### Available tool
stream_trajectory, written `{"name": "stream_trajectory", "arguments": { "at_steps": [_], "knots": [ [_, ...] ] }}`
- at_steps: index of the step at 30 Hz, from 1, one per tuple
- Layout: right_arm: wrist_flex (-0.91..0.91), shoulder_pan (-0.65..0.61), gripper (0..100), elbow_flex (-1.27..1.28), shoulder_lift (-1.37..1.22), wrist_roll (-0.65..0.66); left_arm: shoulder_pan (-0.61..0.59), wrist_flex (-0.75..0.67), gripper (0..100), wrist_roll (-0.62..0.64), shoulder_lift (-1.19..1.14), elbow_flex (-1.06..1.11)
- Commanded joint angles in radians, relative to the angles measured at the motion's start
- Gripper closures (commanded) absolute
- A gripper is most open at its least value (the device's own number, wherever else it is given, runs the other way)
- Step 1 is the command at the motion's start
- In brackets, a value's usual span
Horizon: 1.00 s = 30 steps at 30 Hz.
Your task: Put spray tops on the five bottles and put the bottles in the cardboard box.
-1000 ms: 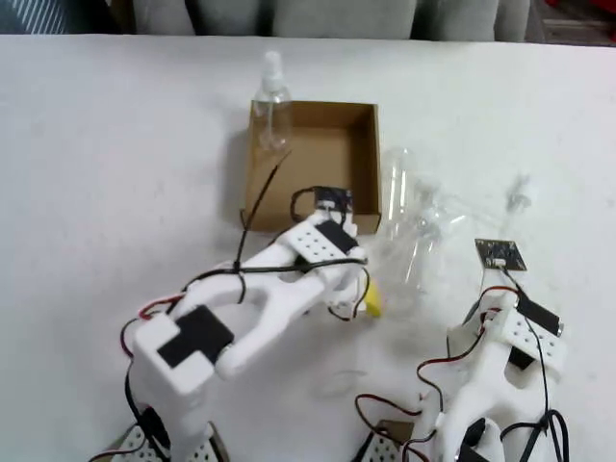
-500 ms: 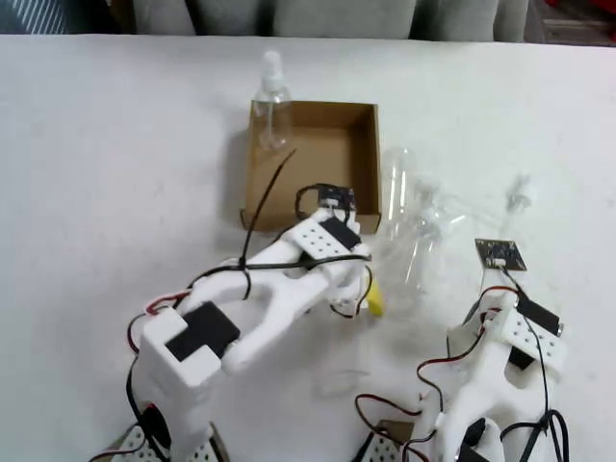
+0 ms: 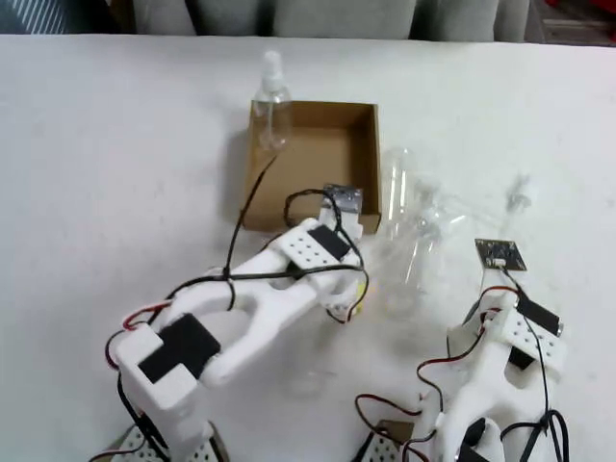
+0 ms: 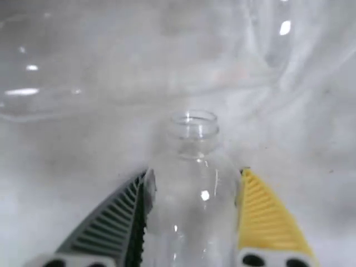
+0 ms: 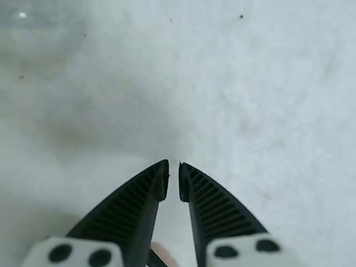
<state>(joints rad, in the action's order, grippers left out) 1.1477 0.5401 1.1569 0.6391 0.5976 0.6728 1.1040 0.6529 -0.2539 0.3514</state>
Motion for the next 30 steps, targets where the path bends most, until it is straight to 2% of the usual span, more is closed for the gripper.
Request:
{"name": "stream_trajectory", "arguments": {
  "at_steps": [1,7,18,22,30],
  "knots": [
    [-0.025,-0.007,97.9,-0.006,0.007,0.011,-0.008,0.009,98,-0.028,0.064,-0.006],
    [-0.025,-0.005,97.9,-0.005,0.007,0.011,-0.053,0.061,98,-0.031,0.111,0.003],
    [-0.027,-0.005,97.8,-0.003,0.007,0.011,-0.26,0.063,98,-0.029,0.318,0.195],
    [-0.027,-0.004,97.8,-0.003,0.007,0.011,-0.361,-0.018,98,-0.029,0.323,0.244],
    [-0.027,-0.004,97.8,-0.003,0.005,0.011,-0.414,-0.038,98,-0.029,0.326,0.253]
  ]
}}
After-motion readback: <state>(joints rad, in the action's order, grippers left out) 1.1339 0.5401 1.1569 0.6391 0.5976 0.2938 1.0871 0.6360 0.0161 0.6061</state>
